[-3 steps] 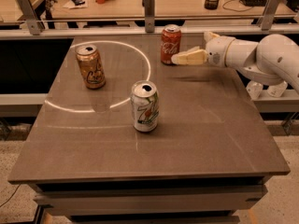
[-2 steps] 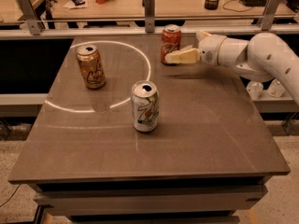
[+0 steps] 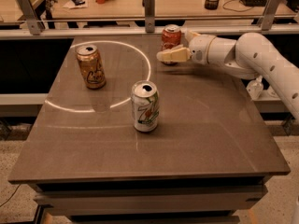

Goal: Knock coke can over

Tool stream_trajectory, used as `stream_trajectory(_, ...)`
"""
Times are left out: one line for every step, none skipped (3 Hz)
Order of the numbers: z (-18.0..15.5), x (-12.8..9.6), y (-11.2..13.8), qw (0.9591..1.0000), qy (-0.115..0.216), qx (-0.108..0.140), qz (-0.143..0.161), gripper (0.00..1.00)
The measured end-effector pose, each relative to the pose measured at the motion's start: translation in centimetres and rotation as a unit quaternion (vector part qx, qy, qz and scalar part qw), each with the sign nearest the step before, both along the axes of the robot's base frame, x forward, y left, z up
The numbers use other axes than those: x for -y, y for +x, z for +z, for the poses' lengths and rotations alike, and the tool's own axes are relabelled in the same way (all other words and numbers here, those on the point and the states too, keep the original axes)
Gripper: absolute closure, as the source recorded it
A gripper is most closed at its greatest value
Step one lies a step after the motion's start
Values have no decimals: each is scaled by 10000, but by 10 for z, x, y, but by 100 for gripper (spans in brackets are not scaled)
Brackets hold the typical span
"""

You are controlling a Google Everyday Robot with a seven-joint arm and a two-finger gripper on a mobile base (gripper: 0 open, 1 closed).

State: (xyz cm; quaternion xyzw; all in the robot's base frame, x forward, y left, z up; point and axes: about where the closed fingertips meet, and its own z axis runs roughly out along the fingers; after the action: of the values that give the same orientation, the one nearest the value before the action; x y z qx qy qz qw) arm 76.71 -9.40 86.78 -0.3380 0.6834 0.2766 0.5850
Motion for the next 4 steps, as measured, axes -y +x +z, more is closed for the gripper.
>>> stream_trajectory(-2, -7, 3, 9999, 109, 0, 99, 23)
stream_trajectory(1, -10, 3, 9997, 143, 46, 194, 47)
stream_trajectory(11, -6, 0, 9995, -24, 126, 288, 70)
stream_trajectory(35, 7, -8, 9986, -359, 248, 305, 93)
